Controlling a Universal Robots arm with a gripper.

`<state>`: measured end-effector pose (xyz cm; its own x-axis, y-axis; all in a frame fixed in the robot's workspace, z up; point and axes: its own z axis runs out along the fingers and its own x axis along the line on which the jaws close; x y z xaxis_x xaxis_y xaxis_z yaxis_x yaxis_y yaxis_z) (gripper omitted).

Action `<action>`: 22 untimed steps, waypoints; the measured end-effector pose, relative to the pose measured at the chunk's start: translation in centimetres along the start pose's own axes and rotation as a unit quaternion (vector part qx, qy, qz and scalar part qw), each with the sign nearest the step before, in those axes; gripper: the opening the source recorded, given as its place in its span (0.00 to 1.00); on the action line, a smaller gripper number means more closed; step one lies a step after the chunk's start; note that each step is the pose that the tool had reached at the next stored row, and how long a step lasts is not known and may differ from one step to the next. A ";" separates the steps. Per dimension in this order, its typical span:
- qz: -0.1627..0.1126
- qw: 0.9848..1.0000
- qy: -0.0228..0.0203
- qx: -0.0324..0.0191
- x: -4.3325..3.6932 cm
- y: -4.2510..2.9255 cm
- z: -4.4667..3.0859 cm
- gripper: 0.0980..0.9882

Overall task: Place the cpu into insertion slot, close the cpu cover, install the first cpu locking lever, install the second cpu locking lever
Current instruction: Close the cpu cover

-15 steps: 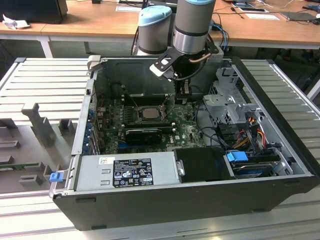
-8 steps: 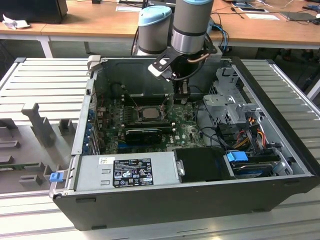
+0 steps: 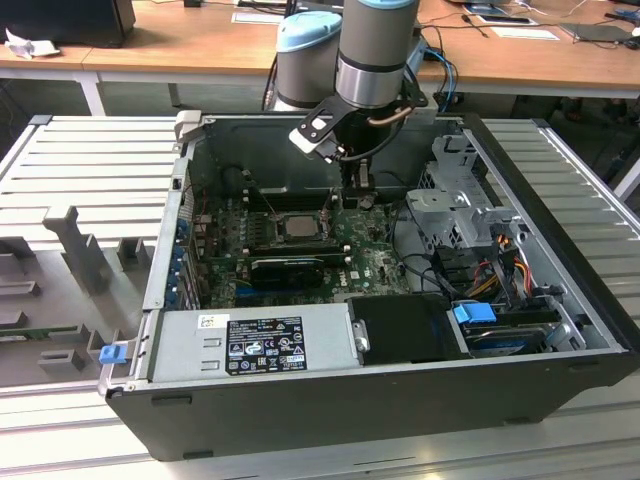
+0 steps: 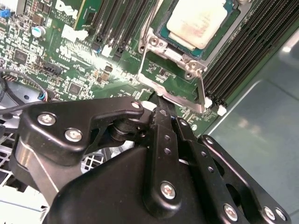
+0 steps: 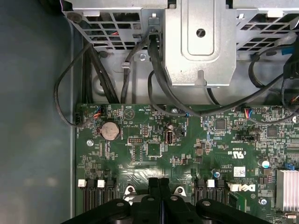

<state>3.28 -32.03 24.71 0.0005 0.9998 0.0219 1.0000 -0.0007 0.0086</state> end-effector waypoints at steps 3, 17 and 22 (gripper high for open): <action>0.000 1.000 0.000 0.000 0.00 -0.30 0.00 0.01; 0.000 1.000 0.000 0.000 0.00 -2.62 0.10 0.01; -0.008 1.000 0.000 0.000 -0.03 -3.64 1.51 0.01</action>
<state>-0.35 -32.03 23.17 -0.0151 0.9996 0.0220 0.9999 0.0149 0.0087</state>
